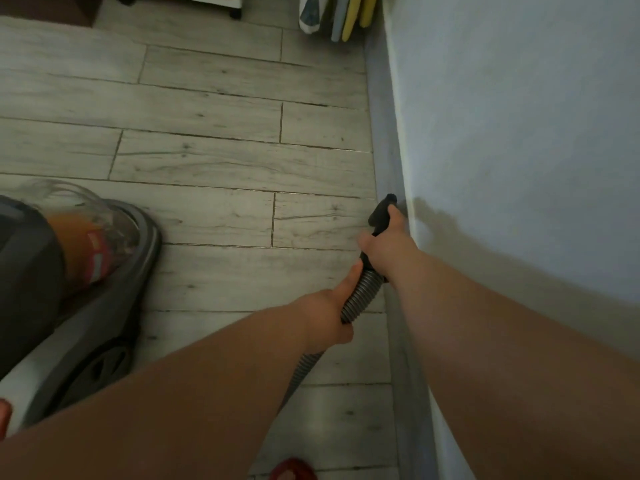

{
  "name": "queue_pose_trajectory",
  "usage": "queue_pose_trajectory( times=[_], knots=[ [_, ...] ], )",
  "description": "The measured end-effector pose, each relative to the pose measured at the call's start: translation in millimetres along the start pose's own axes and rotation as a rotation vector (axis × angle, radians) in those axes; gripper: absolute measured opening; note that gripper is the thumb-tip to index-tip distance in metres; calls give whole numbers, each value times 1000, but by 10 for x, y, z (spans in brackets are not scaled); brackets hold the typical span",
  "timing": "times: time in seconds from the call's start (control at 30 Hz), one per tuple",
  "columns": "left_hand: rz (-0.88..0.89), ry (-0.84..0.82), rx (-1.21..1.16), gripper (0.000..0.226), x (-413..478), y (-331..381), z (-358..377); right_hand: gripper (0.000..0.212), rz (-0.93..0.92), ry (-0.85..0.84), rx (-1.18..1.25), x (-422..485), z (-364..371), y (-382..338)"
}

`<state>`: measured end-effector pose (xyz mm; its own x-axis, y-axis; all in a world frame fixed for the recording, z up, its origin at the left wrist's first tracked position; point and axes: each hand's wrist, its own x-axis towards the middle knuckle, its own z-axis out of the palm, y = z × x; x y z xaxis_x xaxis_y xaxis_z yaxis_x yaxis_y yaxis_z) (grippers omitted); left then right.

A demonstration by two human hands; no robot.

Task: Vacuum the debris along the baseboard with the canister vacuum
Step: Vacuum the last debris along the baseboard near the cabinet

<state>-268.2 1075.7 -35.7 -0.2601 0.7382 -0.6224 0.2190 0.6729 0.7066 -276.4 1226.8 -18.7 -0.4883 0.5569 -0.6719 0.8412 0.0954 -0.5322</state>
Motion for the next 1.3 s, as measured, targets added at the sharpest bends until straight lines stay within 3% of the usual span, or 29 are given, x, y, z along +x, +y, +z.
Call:
queue_pose_trajectory(
  times=[0.57, 1.1, 1.3],
  knots=[
    [63, -265, 220, 96, -1514, -369, 1439, 82, 236, 65, 74, -1963, 476, 1498],
    [0, -263, 239, 92, -2350, -516, 2602, 85, 274, 68, 112, -2900, 762, 2584],
    [-37, -171, 232, 90, -2630, -408, 2556, 88, 310, 85, 232, -3147, 696, 2454]
  ],
)
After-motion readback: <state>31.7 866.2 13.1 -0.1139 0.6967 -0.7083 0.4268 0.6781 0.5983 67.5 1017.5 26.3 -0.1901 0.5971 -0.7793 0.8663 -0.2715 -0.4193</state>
